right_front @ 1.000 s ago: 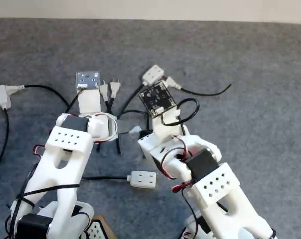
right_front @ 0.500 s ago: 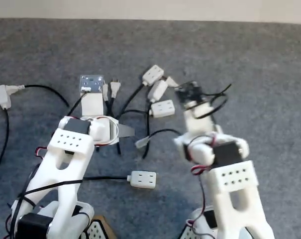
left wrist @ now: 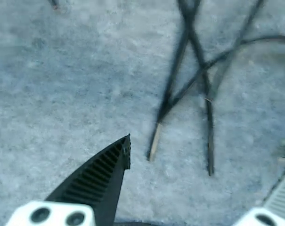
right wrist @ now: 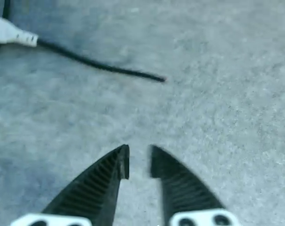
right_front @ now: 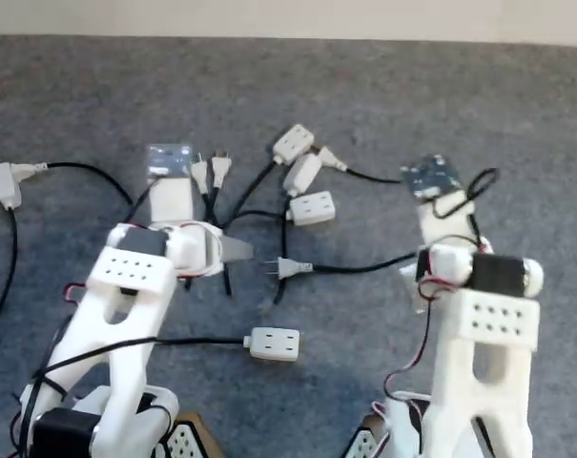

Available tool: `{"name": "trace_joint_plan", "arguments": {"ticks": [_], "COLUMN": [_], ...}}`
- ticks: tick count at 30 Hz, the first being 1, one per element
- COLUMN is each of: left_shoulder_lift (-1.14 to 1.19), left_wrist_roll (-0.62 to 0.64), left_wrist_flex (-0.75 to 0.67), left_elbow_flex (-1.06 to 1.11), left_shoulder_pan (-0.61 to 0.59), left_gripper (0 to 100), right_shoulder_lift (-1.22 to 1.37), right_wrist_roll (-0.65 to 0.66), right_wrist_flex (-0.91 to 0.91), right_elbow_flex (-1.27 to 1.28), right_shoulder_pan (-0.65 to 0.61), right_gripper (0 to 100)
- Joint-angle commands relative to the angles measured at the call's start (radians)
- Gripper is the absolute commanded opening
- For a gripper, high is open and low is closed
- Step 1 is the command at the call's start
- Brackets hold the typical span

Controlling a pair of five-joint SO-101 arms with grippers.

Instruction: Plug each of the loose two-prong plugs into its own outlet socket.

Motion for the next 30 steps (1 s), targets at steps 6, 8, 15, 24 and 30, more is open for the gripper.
{"name": "trace_joint_plan", "arguments": {"ticks": [6, 8, 15, 24, 30], "left_shoulder_lift": [-0.001, -0.001, -0.001, -0.001, -0.001], "left_wrist_roll": [-0.006, -0.008, -0.009, -0.009, -0.009], "left_wrist_flex": [-0.018, -0.018, -0.169, -0.226, -0.226], "left_elbow_flex": [-0.045, -0.042, 0.088, 0.147, 0.163], "left_shoulder_pan": [-0.232, -0.286, -0.484, -0.479, -0.464], "left_gripper": [47, 47, 47, 47, 47], "right_shoulder_lift": [0.199, 0.237, 0.401, 0.607, 0.739], "right_wrist_roll": [0.052, 0.124, 0.196, 0.209, 0.21], "right_wrist_flex": [-0.309, -0.325, -0.375, -0.527, -0.633], "right_elbow_flex": [-0.051, -0.053, -0.058, -0.058, -0.065], "right_shoulder_pan": [-0.386, -0.43, -0.553, -0.598, -0.59], "right_gripper": [23.5, 23.5, 23.5, 23.5, 23.5]}}
